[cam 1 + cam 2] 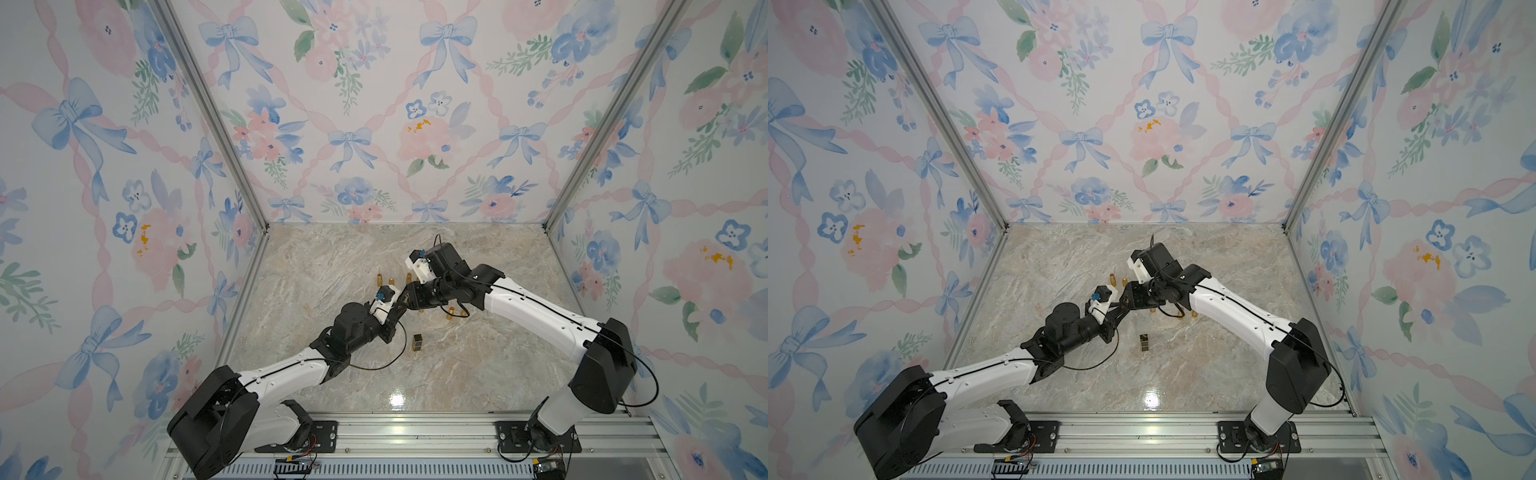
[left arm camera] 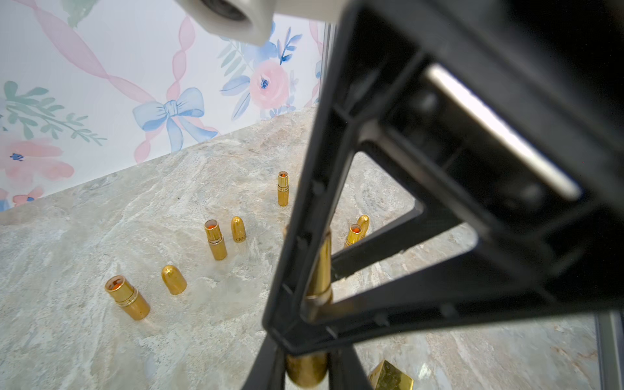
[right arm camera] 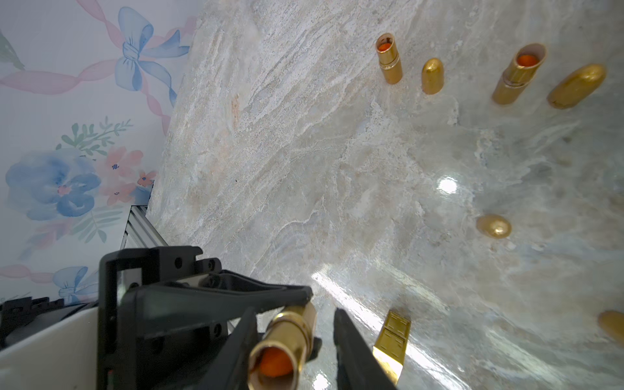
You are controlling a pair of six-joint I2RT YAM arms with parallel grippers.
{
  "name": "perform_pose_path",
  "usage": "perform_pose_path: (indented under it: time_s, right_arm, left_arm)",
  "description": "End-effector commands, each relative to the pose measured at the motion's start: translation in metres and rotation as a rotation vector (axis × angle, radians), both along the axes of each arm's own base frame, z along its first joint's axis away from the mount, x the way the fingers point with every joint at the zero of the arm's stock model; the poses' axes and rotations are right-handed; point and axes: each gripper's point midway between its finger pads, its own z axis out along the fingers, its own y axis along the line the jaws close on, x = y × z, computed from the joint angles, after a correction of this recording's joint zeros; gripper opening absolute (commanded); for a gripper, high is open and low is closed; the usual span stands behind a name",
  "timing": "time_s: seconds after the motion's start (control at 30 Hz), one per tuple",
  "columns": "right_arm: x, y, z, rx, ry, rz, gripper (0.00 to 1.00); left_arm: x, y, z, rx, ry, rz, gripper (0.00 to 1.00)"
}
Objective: Open the lipstick cap
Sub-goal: Place the lipstick at the center of the board.
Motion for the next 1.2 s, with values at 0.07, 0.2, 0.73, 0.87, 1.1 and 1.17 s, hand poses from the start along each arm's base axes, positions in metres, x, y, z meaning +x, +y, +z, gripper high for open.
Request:
perform_pose_path:
  time_s: [0.07,0.2,0.73,0.87,1.1,1.17]
  right_arm:
    - [0.002,0.010,-0.009,-0.033,-0.011,0.024,0.32]
    - [0.001,0.009,-0.011,-0.059,-0.017,0.029,0.27]
    - [0.019,-0.003,-0.002,-0.159,-0.111,-0.014,0.18]
    - [0.033,-0.012,-0.006,-0.225,-0.153,-0.050,0.18]
    - [0.055,-0.021,-0.035,-0.328,-0.212,-0.105,0.18]
    - [0.060,-0.021,-0.045,-0.339,-0.223,-0.120,0.18]
  left_arm:
    - [0.004,-0.004,0.016,-0.018,-0.051,-0.012,0.00]
    - [0.006,-0.003,0.016,-0.015,-0.053,-0.001,0.00]
    - [0.008,0.002,0.011,-0.013,-0.038,0.033,0.43]
    - [0.004,0.007,0.006,-0.023,-0.018,0.042,0.56]
    - [-0.007,0.019,-0.009,-0.045,0.036,0.070,0.79]
    - [-0.008,0.023,-0.011,-0.052,0.047,0.084,0.87]
